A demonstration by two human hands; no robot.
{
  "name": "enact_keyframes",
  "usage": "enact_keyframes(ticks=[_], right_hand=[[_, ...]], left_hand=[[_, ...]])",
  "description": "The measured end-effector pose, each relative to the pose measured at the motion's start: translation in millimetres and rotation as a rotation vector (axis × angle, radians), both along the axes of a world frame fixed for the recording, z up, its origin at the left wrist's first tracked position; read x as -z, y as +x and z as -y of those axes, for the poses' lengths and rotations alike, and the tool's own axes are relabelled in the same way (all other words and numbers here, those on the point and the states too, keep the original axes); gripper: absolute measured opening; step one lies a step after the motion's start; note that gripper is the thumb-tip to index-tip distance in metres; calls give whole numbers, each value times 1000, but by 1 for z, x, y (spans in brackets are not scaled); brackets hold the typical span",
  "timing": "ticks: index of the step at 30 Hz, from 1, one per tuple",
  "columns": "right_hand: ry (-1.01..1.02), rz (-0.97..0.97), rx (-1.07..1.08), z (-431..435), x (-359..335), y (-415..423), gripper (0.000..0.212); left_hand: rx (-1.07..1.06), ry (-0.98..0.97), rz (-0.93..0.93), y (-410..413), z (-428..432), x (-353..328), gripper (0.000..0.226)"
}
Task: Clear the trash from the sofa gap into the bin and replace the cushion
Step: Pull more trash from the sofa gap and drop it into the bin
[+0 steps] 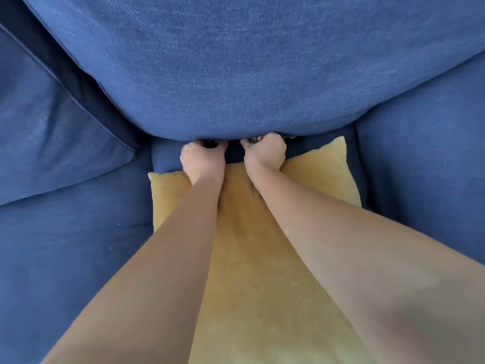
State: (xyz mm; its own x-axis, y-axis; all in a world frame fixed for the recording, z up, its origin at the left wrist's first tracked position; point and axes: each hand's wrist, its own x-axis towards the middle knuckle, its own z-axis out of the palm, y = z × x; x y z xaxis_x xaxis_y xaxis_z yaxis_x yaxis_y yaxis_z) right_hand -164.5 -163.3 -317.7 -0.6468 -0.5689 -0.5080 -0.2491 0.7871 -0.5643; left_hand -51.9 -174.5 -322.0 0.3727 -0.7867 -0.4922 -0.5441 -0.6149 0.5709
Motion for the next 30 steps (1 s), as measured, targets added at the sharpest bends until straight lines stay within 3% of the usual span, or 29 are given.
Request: enact_keyframes(ticks=[7,13,20,26,30], right_hand=[[-18,-108,-27,1,21,-4,29],[-78,-104,16,0,23,-6,18],[-73,37,64,-5,11,-12,16],[-89,198,66,-23,-33,-27,29],[-186,240,37,-46,-80,-47,16]], left_hand=[[-61,17,55,-8,3,16,38],[-123,34,36,-6,6,20,39],[-94,0,-32,-1,-5,5,35],[-52,-92,-125,1,-34,-42,21],[7,-180,-100,-9,-52,-83,19]])
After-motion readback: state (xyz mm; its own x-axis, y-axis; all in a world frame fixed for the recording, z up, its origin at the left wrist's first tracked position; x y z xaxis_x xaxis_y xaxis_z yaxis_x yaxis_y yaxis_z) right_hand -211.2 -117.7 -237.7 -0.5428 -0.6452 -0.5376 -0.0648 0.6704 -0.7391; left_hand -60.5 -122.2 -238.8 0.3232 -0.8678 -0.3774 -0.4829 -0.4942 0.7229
